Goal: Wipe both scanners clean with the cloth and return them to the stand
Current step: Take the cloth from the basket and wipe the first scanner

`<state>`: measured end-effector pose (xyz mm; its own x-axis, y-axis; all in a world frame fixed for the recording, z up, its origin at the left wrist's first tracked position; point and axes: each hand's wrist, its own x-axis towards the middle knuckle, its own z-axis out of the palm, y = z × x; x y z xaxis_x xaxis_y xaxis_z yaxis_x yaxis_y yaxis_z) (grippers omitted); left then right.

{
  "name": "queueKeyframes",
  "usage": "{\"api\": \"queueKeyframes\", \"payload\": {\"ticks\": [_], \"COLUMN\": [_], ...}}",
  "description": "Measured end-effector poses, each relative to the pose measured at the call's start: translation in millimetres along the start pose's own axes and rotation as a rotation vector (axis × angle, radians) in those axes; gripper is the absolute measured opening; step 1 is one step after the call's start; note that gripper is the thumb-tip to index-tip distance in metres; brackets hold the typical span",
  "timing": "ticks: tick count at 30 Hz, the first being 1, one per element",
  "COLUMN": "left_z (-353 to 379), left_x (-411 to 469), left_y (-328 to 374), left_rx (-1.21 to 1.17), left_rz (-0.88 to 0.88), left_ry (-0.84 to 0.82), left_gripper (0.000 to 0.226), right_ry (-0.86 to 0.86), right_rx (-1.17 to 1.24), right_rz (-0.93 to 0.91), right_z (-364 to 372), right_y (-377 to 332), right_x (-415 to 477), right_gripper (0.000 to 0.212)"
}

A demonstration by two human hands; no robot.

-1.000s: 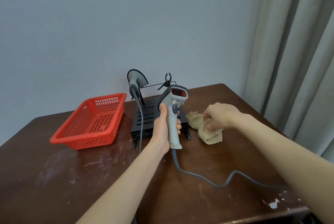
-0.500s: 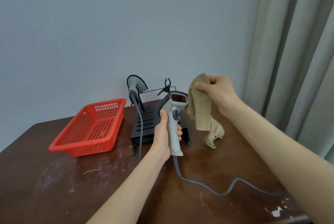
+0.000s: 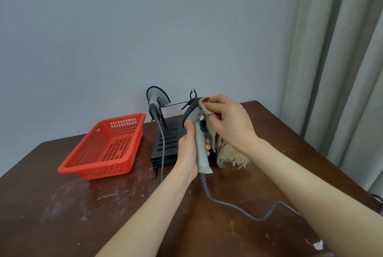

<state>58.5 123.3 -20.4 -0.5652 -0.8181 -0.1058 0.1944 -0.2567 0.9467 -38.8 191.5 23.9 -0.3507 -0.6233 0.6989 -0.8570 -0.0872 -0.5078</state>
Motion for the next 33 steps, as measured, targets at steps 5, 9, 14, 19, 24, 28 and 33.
{"api": "queueKeyframes", "payload": {"ticks": [5,9,14,19,24,28,33], "left_z": [-0.6,3.0,5.0,2.3,7.7,6.8,6.4], "left_x": [-1.0,-1.0,-0.1,0.3,0.6,1.5,5.4], "left_y": [0.0,-2.9,0.0,2.6,4.5,2.3,-2.4], "left_rx": [0.007,0.021,-0.010,-0.032,0.008,0.072,0.122], "left_rz": [-0.023,-0.028,-0.001,-0.009,0.022,0.039,0.060], "left_ry": [0.007,0.009,0.010,0.018,0.038,0.072,0.083], "left_gripper": [0.058,0.059,0.058,0.060,0.058,0.060,0.068], "right_ry": [-0.026,0.003,-0.063,-0.092,-0.097,-0.023,-0.071], "right_rx": [-0.235,-0.124,-0.062,-0.174,-0.040,0.029,0.223], "right_rz": [0.091,0.117,0.093,0.157,0.230,0.234,0.125], "right_z": [-6.3,-3.0,-3.8,-7.8,-2.9,-3.4,-4.3], "right_y": [12.8,1.4,-3.9,16.7,11.1,13.6,0.4], "right_x": [-1.7,0.8,2.1,0.1,-1.6,1.5,3.1], "right_gripper": [0.019,0.018,0.022,0.032,0.036,0.028,0.030]}}
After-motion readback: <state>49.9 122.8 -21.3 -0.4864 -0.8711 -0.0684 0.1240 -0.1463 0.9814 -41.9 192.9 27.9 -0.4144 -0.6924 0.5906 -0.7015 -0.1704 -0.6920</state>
